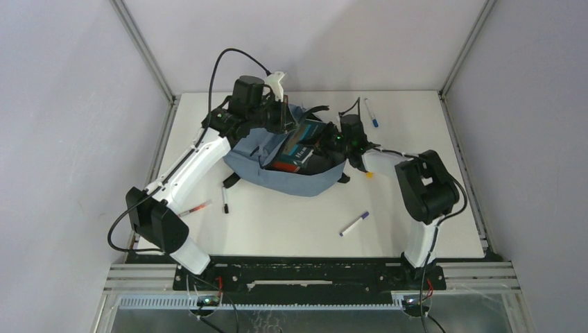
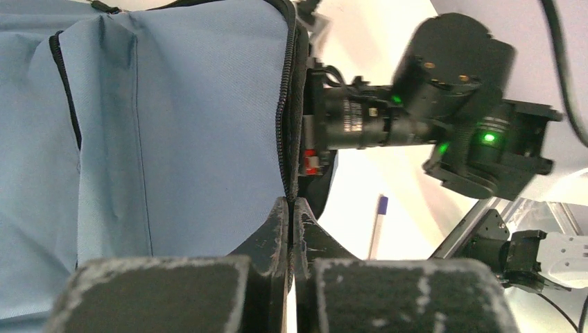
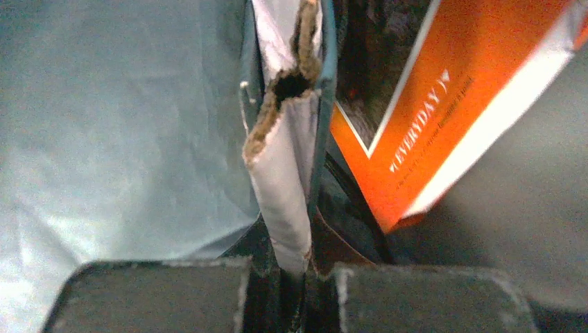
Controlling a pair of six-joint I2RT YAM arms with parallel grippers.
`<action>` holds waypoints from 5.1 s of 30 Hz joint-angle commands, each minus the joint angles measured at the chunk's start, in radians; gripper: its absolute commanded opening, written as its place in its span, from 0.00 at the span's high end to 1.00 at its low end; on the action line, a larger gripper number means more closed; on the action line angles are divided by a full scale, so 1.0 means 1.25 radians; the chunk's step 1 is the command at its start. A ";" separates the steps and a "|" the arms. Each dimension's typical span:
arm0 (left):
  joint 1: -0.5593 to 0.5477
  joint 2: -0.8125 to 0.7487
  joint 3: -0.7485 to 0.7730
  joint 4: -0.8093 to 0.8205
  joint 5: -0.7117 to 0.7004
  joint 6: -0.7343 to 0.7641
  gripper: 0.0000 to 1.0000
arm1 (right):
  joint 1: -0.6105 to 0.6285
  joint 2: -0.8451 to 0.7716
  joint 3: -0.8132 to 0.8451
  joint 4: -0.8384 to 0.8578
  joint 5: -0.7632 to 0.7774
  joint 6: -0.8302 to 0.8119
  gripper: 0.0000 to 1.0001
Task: Pack the student bag
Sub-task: Place the book in the student bag, then adjust the student bag at the center of the board.
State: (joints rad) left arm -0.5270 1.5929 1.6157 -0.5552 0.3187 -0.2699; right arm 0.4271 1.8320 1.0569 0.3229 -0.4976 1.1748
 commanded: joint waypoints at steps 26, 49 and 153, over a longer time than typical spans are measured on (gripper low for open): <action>0.026 -0.021 -0.003 0.063 0.023 -0.040 1.00 | 0.068 0.100 0.225 -0.204 0.157 -0.098 0.06; 0.046 0.012 -0.006 0.092 0.021 -0.056 1.00 | -0.044 -0.428 -0.100 -0.413 0.248 -0.334 0.04; -0.070 0.104 -0.175 0.023 -0.287 -0.087 0.33 | -0.065 -0.214 -0.116 -0.304 0.187 -0.494 0.53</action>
State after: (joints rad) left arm -0.6189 1.8404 1.5177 -0.6556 -0.1390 -0.3084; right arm 0.3492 1.4845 0.8886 -0.2474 -0.2169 0.5480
